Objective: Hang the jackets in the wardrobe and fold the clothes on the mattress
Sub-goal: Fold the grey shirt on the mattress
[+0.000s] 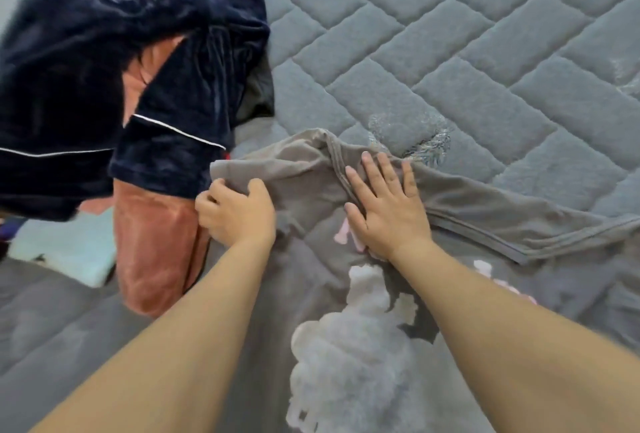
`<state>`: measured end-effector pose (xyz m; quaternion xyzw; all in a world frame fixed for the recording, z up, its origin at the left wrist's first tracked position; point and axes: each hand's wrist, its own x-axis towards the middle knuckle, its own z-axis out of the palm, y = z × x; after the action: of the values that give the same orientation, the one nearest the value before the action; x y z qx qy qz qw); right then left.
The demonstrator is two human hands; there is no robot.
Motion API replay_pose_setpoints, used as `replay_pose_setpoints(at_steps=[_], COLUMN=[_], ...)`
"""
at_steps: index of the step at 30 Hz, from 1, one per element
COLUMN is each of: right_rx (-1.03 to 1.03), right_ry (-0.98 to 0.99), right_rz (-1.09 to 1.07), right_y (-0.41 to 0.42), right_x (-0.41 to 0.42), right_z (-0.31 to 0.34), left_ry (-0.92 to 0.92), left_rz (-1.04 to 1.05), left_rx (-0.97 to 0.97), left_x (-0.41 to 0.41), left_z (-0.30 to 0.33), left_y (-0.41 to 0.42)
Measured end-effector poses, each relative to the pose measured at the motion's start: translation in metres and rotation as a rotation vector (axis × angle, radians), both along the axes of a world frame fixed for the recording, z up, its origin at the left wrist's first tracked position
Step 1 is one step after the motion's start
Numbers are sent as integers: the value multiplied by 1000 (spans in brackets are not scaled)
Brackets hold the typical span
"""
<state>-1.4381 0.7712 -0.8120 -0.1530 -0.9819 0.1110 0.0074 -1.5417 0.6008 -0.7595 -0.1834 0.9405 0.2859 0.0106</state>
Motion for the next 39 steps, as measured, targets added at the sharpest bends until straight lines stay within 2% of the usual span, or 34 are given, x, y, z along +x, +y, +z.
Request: replay_pose_setpoints(at_steps=[3,4,6,8,10,13,15,17,19,22,24,26,29,31,32,34,36,37,39], right_rx=[78,74,70,66,67,54,49,49,61,56,57,58,62,38,18,-28,-83,-104,-67], right_ry=[9,14,21,35,27,42,59,74,86,85,88,94,113,152,185,285,368,368,243], right_rz=[-17,-14,-24,-28,-21,-33,-43,-40,-34,-36,-35,-29,-42,-44,-53,-170,-476,-612,-676], right_y=[0,-2,-3,-3,-4,-1,-2,-1,0,-1,-1,0,1,1,1,0,8,15,32], right_x=[-2,-2,-4,-6,-4,-4,-4,-4,-5,-4,-5,-5,-5,-6,-5,-2,10,20,49], right_z=[-23,-23,-20,-19,-19,-19,-21,-22,-23,-26,-27,-28,-29,-26,-25,-18,-6,0,4], left_ry=[-338,-390,-406,-355,-262,-50,70,79,-60,-304,-311,-197,133,166,134,64,-51,-164,-347], left_rz=[43,23,-51,-140,-196,-311,-387,-426,-389,-197,-28,25,-322,-589,-693,-879,-1043,-1125,-1197], left_rx=[-165,-140,95,292,219,-23,-21,10,5,-25,134,301,353,385,363,203,-2,-104,-208], left_x=[-45,-55,-69,-76,-84,-93,-86,-71,-60,-68,-82,-90,-79,-60,-49,-27,2,16,37], left_z=[0,1,1,7,16,30,38,39,30,1,2,17,45,52,49,37,22,14,3], left_y=[-11,-13,-14,-15,-22,-27,-18,-3,2,-16,-21,-14,10,28,36,50,56,58,60])
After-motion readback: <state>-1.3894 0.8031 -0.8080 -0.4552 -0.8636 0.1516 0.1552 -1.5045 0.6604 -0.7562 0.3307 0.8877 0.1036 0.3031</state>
